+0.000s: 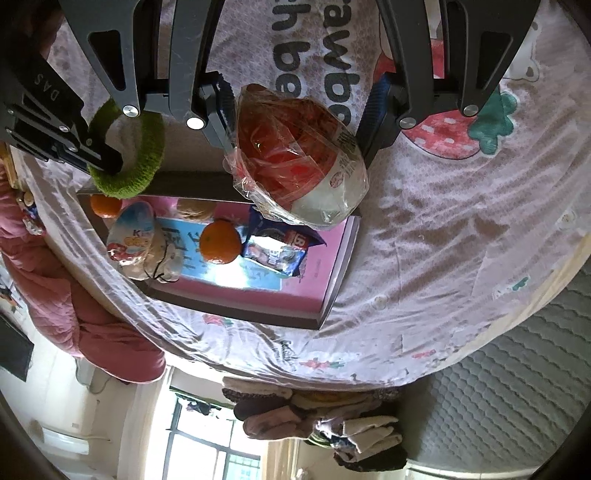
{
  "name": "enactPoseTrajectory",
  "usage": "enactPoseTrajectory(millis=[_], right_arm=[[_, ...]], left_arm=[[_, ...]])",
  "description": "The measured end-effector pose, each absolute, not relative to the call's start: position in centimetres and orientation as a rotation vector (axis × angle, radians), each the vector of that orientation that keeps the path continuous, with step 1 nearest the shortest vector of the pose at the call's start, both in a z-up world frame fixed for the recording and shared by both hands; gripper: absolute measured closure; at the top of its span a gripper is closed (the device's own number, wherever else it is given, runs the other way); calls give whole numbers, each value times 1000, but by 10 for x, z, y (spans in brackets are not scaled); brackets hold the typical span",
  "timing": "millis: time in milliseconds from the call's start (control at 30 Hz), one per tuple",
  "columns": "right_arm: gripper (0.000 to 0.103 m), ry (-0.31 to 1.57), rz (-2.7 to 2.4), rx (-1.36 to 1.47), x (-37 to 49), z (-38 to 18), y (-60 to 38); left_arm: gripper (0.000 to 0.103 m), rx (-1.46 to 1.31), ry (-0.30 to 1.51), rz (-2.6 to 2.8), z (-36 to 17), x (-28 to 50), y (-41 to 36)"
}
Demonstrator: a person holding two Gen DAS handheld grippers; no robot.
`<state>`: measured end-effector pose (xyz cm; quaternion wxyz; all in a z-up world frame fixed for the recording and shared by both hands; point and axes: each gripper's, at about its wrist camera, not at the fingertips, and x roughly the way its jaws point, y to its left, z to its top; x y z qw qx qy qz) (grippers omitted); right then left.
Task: Organize objects
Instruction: 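Lift and carry the red bag and green ring toward the tray with both tools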
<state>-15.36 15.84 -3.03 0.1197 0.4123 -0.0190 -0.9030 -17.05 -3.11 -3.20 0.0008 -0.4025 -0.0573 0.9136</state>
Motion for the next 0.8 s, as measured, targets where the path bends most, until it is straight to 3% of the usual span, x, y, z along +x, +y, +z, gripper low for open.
enactPoseTrajectory(millis=[800], right_arm=[[87,-68,-2669,1088,-129,5,164]], left_arm=[[45,-1156,-100,2901,4,-145,-14]])
